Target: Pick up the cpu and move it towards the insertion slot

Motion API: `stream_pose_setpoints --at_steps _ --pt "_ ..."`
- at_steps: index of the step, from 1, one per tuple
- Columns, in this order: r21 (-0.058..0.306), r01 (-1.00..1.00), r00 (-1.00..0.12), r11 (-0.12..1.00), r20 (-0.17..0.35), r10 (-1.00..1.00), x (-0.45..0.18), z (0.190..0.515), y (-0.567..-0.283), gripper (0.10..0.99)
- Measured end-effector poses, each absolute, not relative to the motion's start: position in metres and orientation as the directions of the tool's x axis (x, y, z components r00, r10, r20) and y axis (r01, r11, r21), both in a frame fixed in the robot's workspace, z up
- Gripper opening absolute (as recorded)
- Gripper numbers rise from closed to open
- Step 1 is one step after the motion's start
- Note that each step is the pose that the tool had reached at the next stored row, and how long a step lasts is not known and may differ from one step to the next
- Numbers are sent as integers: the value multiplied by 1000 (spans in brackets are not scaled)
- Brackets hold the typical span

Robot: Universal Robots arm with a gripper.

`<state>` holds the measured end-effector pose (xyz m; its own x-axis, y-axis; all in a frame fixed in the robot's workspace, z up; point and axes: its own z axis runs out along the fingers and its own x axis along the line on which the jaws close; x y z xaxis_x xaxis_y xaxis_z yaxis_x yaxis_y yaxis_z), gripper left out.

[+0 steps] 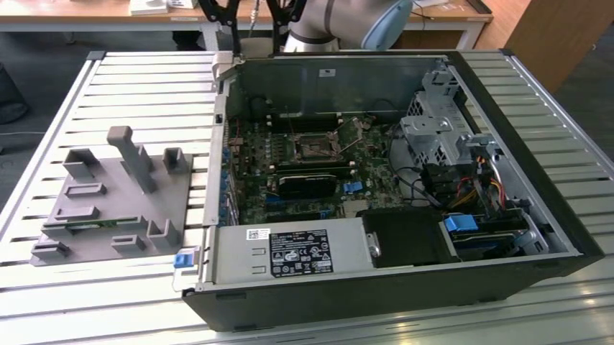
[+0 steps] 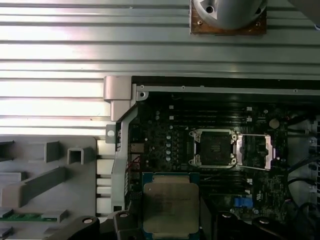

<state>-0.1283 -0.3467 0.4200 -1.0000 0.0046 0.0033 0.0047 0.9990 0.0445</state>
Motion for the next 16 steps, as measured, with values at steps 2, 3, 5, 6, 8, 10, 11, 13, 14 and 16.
stream_pose_setpoints --at_steps 2,3,5,6,8,10,11,13,14,16 --pt "45 5 -1000 999 3 5 -125 420 -347 541" --pt "45 5 -1000 999 3 4 -124 420 -346 541" --pt "45 5 -1000 999 3 5 -120 420 -346 541" --pt "45 5 -1000 999 3 4 -118 420 -345 541" --pt "45 5 -1000 999 3 4 -115 420 -344 541" --pt "45 5 -1000 999 3 4 -112 420 -343 541" --pt "45 5 -1000 999 3 4 -111 420 -342 541" --pt "45 5 -1000 999 3 4 -109 420 -341 541" --pt "45 5 -1000 999 3 4 -108 420 -340 541" --pt "45 5 -1000 999 3 4 -106 420 -339 541"
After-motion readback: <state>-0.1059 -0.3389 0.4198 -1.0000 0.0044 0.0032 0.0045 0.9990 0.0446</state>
